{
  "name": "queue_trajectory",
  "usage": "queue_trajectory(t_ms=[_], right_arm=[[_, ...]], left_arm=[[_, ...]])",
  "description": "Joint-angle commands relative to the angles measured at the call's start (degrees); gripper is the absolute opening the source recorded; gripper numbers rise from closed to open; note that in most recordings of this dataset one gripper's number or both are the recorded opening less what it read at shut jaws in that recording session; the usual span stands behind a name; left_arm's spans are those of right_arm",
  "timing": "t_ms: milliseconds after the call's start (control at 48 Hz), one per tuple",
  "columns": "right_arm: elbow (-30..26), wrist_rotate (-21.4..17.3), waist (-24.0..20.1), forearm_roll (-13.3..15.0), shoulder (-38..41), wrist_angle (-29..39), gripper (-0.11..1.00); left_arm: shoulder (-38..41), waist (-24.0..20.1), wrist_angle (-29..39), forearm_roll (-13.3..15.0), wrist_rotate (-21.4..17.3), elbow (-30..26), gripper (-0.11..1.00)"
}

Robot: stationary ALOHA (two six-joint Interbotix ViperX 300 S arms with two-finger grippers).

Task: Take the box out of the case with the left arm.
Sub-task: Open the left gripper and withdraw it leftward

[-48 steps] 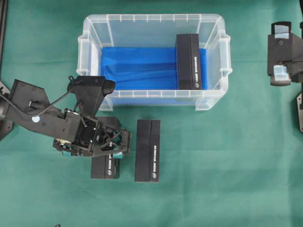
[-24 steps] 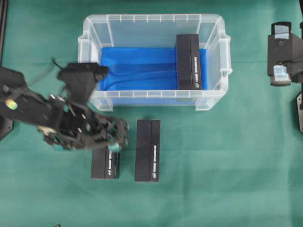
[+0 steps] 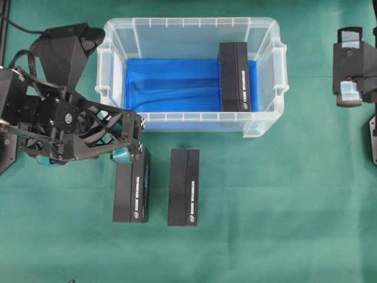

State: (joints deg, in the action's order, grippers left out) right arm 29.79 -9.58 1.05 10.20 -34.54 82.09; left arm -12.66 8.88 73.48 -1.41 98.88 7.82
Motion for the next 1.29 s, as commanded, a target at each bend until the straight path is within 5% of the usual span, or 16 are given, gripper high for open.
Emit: queue_trajectory(t_ms=[0,334,938,1272], right_arm=[[-0.70,0.00,0.00,0.00,-0.26,-0.26,0.00],[-0.70,0.00,0.00,0.00,-0.26,-0.18,0.00],[-0.35,0.09,0.00,0.18,-0.26,-0.18,0.00],[-0.26,0.09,0.00,0.18,-0.18,-0.09,0.00]], left_arm=[[-0.44,-0.18,0.09,-0.18,-0.35,-1.67,0.98],[-2.02,0.44,1.85,-0.18,-0.44,0.18,0.98],[-19.60,2.46,10.02,-0.09,-0.44,14.50,0.97],[-21.09,1.49,11.25,-0.53,-2.90,15.56,0.97]])
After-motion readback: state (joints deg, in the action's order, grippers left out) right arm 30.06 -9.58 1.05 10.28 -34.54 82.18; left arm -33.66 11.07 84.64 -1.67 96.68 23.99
